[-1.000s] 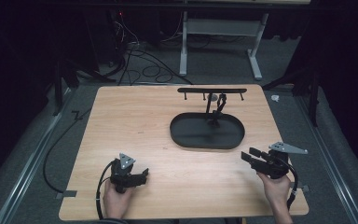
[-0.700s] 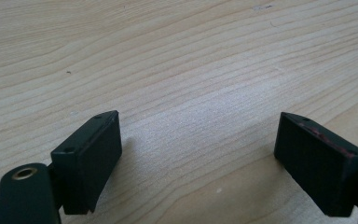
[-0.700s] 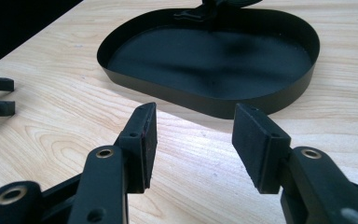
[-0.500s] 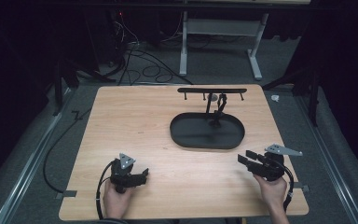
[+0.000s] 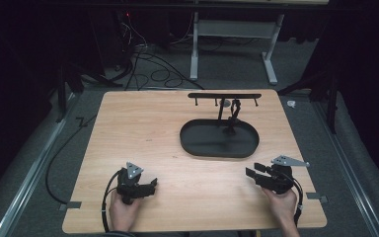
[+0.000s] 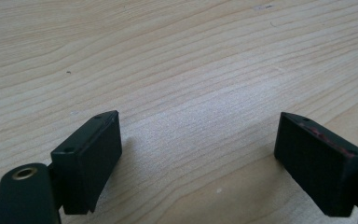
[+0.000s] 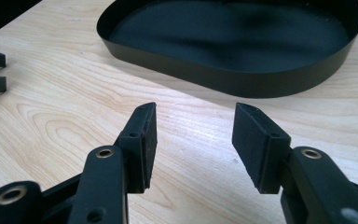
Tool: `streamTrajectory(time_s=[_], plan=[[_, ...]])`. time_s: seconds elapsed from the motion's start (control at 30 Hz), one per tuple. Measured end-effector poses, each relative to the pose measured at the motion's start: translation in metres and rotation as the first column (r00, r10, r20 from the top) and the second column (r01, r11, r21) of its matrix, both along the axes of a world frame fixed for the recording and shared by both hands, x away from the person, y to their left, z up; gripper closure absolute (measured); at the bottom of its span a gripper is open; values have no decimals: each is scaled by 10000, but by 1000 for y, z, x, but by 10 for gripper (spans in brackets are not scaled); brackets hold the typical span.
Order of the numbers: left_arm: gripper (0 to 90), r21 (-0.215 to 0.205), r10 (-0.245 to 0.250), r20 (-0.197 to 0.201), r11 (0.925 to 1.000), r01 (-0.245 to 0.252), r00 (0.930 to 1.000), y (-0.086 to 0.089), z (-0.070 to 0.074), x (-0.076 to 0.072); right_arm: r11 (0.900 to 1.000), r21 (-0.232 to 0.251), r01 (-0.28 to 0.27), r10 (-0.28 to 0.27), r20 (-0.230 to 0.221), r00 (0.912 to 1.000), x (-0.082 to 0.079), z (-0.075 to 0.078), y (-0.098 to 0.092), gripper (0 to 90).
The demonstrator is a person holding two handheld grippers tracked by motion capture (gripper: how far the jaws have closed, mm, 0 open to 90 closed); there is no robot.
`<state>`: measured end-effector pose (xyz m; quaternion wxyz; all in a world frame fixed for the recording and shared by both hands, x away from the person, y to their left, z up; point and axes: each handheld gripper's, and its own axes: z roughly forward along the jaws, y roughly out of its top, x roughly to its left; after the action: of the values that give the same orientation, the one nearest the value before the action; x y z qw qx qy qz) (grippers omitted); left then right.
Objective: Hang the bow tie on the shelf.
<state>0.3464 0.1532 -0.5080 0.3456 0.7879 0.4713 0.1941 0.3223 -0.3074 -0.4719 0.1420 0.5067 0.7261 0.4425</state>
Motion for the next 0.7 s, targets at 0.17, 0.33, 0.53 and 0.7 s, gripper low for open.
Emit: streamTrajectory(time_s=[0.17, 0.33, 0.53, 0.7], plan=[[153, -2, 1, 1, 10000, -1, 10000, 0, 0, 0, 10000, -56, 14, -14, -58, 10000, 0, -3, 4, 516], [153, 0, 0, 0, 10000, 0, 10000, 0, 0, 0, 9999, -133, -26, 25, -59, 10000, 0, -6, 5, 516], [153, -3, 2, 1, 10000, -2, 10000, 0, 0, 0, 9976, -691, -15, 19, 55, 10000, 0, -9, 12, 509], [153, -4, -1, 4, 10000, 1, 10000, 0, 0, 0, 9924, -1232, 3, 10, 97, 10000, 0, -13, 19, 509]])
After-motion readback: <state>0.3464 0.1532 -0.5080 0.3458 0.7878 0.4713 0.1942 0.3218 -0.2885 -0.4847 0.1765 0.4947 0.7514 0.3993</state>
